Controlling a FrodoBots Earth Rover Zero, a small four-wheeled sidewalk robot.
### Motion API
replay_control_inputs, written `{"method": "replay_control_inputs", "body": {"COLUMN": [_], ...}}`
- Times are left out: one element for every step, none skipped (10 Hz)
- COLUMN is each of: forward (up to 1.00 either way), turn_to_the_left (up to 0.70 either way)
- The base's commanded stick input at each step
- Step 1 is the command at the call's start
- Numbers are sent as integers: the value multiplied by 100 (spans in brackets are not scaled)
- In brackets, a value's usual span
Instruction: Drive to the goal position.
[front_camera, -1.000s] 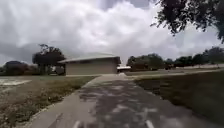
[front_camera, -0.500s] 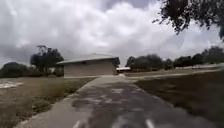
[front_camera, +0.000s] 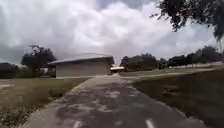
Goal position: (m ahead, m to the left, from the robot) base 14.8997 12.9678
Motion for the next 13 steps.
{"method": "replay_control_inputs", "body": {"forward": [85, 85, 85, 85, 85, 85, 85, 85, 85, 85, 85, 85, 85], "turn_to_the_left": [0, 0, 0, 0, 0, 0, 0, 0, 0, 0, 0, 0, 0]}}
